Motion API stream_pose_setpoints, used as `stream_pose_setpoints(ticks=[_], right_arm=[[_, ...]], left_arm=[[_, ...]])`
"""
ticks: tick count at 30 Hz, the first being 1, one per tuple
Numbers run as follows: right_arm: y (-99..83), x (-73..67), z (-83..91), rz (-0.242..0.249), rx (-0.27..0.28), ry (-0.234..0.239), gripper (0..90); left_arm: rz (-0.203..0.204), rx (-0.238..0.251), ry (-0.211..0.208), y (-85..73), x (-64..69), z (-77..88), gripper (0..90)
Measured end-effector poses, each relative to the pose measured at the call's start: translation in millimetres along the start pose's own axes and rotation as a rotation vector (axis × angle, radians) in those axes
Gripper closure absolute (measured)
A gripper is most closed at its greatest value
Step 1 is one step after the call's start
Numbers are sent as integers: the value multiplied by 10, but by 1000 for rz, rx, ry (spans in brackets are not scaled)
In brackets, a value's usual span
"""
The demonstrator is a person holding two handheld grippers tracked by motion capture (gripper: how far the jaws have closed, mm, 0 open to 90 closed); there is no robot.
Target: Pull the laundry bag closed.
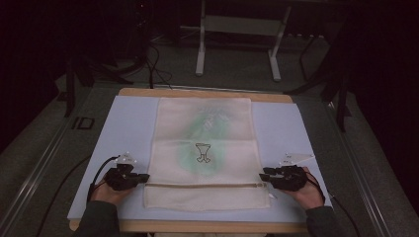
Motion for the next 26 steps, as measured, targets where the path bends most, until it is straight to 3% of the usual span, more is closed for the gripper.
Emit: stream_pose_setpoints(ticks=[6, 14, 18, 23, 26], right_arm=[[-53, 79, 10, -53, 31, -33, 657], [-142, 218, -23, -154, 52, -86, 654], [-192, 276, -18, -193, 64, -112, 650], [-241, 336, -30, -226, 61, -134, 650], [-267, 367, -50, -236, 44, -170, 641]], left_arm=[[-30, 10, 20, 11, 23, 29, 890], [-23, 53, 58, 19, -3, 86, 889], [2, 89, 79, 8, -48, 131, 884], [62, 122, 126, -23, -157, 161, 874], [102, 135, 156, -37, -225, 172, 857]])
Point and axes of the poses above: each handheld gripper's, and its own axes: z roughly backward along the jaws, y roughly out of its top, x roughly to its right, the point moved 4 cm from there along -z, roughly forward along the jaws, and after that the axes turned 12 degrees about -x, right-handed, at the moved point
